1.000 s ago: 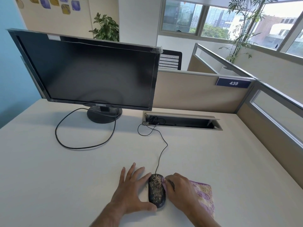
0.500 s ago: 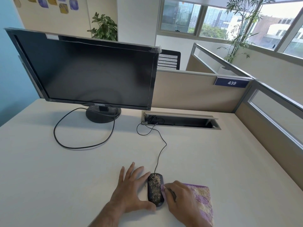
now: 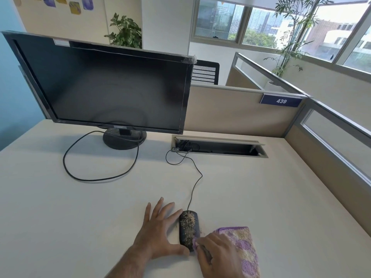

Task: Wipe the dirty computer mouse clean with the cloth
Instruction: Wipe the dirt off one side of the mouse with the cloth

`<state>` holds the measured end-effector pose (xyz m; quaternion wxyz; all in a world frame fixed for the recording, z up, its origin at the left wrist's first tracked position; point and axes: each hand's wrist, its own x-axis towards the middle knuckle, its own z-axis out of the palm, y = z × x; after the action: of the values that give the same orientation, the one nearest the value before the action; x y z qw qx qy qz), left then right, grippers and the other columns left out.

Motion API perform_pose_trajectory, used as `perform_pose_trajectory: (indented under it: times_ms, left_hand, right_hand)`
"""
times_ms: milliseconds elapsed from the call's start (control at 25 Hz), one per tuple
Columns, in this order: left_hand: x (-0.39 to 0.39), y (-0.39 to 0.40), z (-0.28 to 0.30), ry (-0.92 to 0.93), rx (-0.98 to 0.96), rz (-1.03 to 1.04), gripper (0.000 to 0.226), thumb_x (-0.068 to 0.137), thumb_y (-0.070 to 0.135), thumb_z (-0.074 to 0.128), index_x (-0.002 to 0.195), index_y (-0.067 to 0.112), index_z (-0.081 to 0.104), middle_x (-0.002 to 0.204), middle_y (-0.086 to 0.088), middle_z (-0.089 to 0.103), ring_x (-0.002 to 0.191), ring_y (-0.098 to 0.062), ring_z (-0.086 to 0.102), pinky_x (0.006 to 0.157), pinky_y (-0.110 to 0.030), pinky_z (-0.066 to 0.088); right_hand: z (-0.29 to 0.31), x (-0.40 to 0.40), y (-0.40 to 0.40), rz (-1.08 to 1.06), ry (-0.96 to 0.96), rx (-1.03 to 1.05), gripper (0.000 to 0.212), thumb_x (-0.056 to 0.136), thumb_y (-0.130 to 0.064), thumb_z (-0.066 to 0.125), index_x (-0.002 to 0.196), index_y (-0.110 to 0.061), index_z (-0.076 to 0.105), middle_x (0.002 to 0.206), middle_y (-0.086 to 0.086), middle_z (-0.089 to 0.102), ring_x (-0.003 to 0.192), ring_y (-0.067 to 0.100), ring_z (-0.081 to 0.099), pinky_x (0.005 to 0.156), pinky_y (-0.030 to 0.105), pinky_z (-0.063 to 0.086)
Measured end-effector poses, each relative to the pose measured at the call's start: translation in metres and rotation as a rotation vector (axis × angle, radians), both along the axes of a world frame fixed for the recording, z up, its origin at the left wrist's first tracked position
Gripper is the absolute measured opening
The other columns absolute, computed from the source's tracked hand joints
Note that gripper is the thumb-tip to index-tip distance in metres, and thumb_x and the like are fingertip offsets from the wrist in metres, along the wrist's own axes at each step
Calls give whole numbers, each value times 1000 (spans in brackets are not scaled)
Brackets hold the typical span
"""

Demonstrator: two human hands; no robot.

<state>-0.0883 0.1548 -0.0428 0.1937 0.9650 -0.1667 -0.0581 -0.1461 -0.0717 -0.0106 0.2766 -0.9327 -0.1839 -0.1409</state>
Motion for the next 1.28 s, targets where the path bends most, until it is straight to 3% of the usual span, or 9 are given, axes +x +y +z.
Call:
perform_pose_trajectory:
  times_ms: [240,600,960,1280]
  left_hand:
    - [-1,-1,4,24,-8,2,132,43,106,51,155,46,17,166,13,8,147,-11,-30,118,-54,-20]
    - [-1,-1,5,28,9,-4,132,44,106,48,156,44,17,167,12,6,147,-12,-31,118,-54,-20]
    - [-1,0,8,51,-9,-11,128,48,103,52,156,44,18,167,12,4,146,-13,-33,118,-55,-20]
    - [-2,-1,7,46,32,-8,127,48,104,47,156,44,16,166,13,2,146,-13,-33,118,-56,-19]
  right_hand:
    - [-5,0,1,-14,-26,-3,14,74,-15,73,73,-28,71,62,-16,61,57,3,53,53,27,50]
    - [7,23,7,-73,25,7,15,77,-9,76,78,-23,73,65,-8,62,54,14,56,51,27,48]
    - [17,49,9,-62,63,-183,19,94,-24,58,78,-20,68,70,-4,60,62,20,56,54,30,36]
    - [21,69,9,-33,123,-212,26,96,-28,50,80,-19,68,75,-3,63,64,19,57,59,34,47]
